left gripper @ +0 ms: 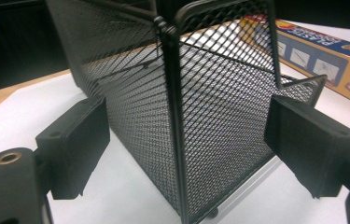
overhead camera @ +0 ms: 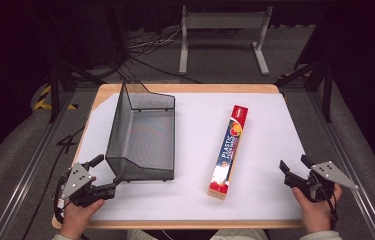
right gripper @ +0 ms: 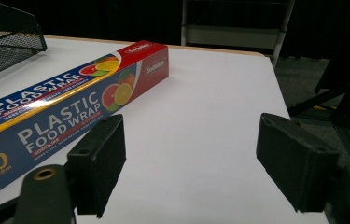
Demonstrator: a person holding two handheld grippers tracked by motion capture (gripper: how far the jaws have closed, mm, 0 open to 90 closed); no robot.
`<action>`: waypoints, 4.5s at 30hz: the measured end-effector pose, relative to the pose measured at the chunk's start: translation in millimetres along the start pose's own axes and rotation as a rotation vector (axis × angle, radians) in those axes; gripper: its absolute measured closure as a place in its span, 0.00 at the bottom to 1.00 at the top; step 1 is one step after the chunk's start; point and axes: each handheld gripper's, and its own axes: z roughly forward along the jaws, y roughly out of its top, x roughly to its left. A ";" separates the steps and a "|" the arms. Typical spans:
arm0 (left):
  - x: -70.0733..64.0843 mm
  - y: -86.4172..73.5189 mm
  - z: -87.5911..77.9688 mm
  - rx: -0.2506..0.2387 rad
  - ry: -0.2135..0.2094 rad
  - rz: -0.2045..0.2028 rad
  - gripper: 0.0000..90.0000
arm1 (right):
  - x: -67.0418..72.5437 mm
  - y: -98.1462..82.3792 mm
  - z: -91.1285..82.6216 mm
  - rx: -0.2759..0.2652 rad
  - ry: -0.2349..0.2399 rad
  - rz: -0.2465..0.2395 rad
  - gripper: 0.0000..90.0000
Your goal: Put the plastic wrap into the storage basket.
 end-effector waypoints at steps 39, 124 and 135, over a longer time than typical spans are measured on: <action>-8.9 9.2 -13.3 0.070 -0.015 -0.052 0.17 | 16.7 85.6 3.3 0.184 0.091 0.038 0.18; -12.6 4.1 -17.3 0.017 -0.036 -0.004 0.17 | 139.3 67.0 169.2 0.711 -0.061 0.048 0.10; -13.0 4.0 -17.6 0.013 -0.031 0.000 0.17 | 141.4 60.0 179.6 0.829 -0.053 0.083 0.15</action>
